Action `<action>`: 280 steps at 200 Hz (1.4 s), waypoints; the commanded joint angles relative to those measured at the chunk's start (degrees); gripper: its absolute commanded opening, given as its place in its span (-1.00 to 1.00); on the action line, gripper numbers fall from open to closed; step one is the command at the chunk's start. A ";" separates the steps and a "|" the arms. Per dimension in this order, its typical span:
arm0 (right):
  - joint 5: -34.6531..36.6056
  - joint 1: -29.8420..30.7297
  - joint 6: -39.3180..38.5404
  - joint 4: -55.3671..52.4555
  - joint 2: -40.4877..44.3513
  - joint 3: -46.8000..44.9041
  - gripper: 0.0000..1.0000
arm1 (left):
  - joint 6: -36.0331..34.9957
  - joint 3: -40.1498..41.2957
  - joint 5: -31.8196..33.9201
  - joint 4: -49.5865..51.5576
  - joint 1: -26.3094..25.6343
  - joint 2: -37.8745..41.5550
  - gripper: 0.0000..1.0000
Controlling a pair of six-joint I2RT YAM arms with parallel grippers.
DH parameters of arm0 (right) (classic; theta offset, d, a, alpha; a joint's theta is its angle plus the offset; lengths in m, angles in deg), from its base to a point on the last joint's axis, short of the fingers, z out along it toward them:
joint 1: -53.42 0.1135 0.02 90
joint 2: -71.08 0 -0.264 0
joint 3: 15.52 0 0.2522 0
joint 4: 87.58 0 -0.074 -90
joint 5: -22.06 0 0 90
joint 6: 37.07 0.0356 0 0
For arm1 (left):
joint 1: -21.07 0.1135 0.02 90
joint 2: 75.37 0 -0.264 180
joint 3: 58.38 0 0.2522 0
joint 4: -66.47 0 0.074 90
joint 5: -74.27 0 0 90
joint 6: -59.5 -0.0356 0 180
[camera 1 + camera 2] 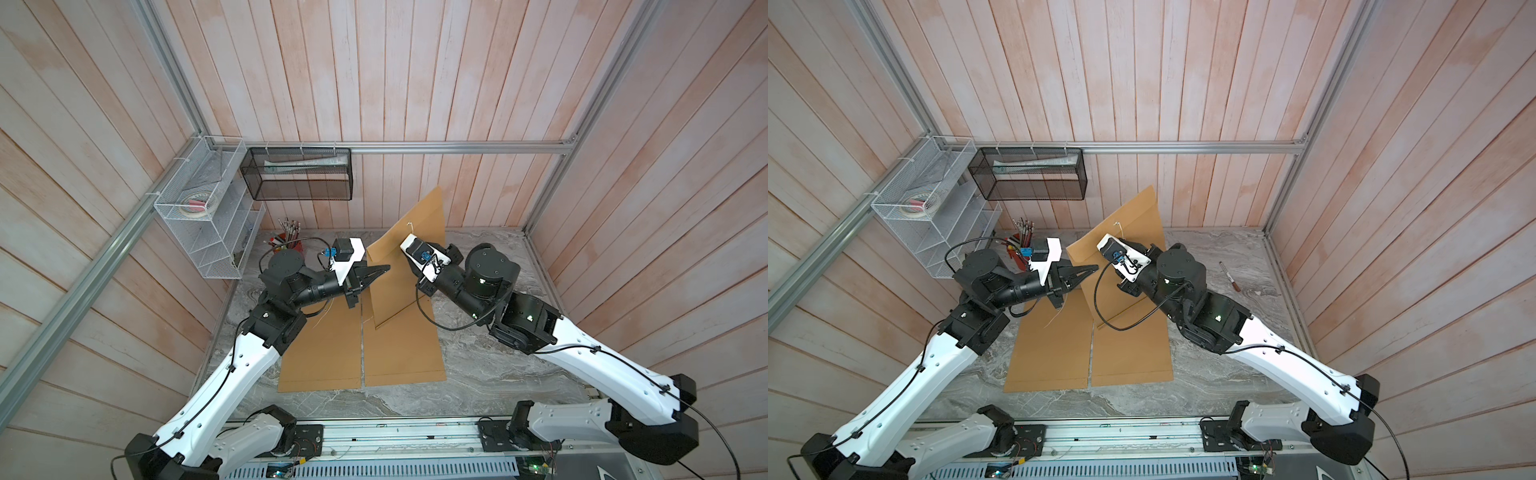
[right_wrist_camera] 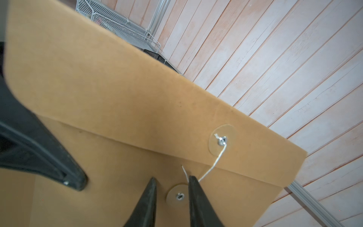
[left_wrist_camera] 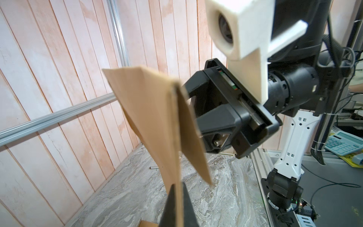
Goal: Open the file bag
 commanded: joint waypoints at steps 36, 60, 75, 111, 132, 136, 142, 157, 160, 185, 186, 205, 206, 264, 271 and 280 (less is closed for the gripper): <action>1.39 0.31 0.75 -1.35 1.12 -0.42 -0.40 | -2.60 0.59 -0.24 0.18 0.00 0.87 -1.00; 1.49 0.36 0.27 -1.00 1.20 -0.56 -0.40 | -3.37 0.36 -0.64 1.13 0.00 0.92 -1.00; 1.75 0.41 0.16 -1.00 1.20 -0.47 -0.40 | -3.87 0.30 -0.93 1.57 0.00 1.00 -1.00; 2.45 0.48 -0.58 -0.91 1.37 -0.46 -0.41 | -4.91 0.21 -1.42 2.41 0.00 1.21 -1.00; 2.96 0.62 -0.96 -0.91 1.55 -0.41 -0.46 | -5.18 0.31 -1.48 2.52 0.00 1.25 -1.00; 3.07 0.56 -1.05 -0.94 1.64 -0.47 -0.47 | -5.18 0.32 -1.50 2.50 0.00 1.27 -1.00; 3.20 0.59 -1.11 -0.92 1.71 -0.47 -0.48 | -5.18 0.34 -1.52 2.53 0.01 1.27 -1.00; 3.49 0.64 -1.28 -0.91 1.89 -0.52 -0.51 | -5.17 0.42 -1.73 2.43 0.00 1.37 -1.00; 3.44 0.67 -1.27 -0.91 1.90 -0.56 -0.51 | -5.18 0.41 -1.76 2.41 0.00 1.36 -1.00; 3.40 0.79 -1.43 -0.83 1.99 -0.66 -0.55 | -5.18 0.54 -1.81 2.34 0.00 1.45 -1.00; 3.41 0.80 -1.47 -0.83 1.95 -0.62 -0.56 | -5.18 0.52 -1.83 2.34 0.00 1.49 -1.00; 3.44 0.80 -1.53 -0.82 1.91 -0.65 -0.59 | -5.14 0.49 -1.84 2.34 0.00 1.70 -1.00; 3.48 0.80 -1.52 -0.82 1.86 -0.57 -0.59 | -5.16 0.49 -1.85 2.34 0.00 1.71 -1.00; 3.48 0.74 -1.61 -0.66 1.73 -0.71 -0.71 | -5.09 0.66 -2.09 2.03 0.00 1.89 -1.00; 3.55 0.72 -1.67 -0.57 1.73 -0.73 -0.73 | -5.01 0.68 -2.25 2.00 0.00 1.82 -1.00; 3.51 0.78 -1.58 -0.43 1.81 -0.71 -0.74 | -5.00 0.66 -2.36 1.94 0.00 1.80 -1.00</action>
